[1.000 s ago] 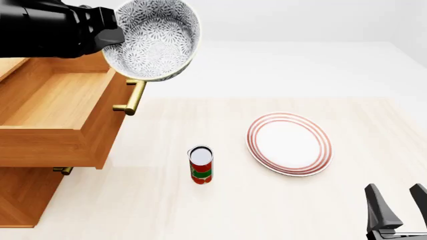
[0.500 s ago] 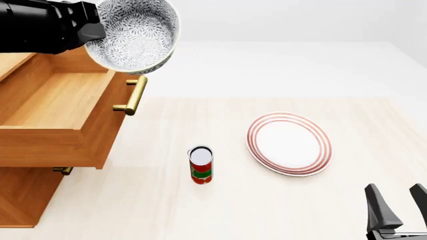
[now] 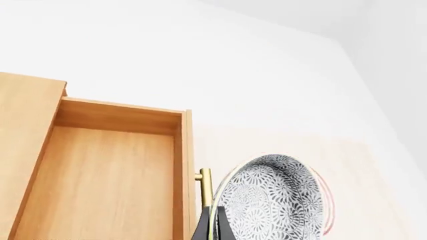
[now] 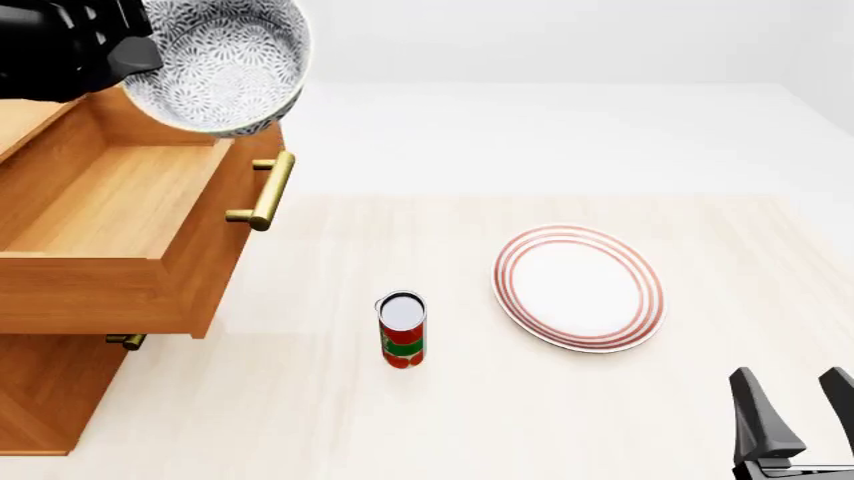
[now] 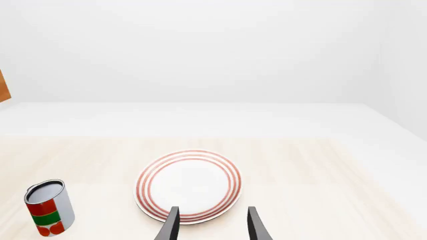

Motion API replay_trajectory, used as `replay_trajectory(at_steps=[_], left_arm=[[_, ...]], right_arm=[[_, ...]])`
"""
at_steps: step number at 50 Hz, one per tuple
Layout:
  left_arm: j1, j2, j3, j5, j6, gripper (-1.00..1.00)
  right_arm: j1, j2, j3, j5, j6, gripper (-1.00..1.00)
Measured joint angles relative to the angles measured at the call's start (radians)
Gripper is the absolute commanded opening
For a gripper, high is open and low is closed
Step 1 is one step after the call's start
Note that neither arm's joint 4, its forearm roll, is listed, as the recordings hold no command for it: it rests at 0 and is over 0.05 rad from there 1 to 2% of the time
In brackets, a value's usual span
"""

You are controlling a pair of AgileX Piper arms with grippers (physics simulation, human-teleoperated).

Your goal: Put the bowl in the top drawer of the cabinet.

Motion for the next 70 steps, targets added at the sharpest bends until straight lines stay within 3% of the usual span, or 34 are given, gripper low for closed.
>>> replay_trajectory(at_steps=[70], left_arm=[[0.275,-0.017,-0.034,0.064,0.071,-1.00]], right_arm=[[0.000,0.000,0.000,0.000,0.000,1.00]])
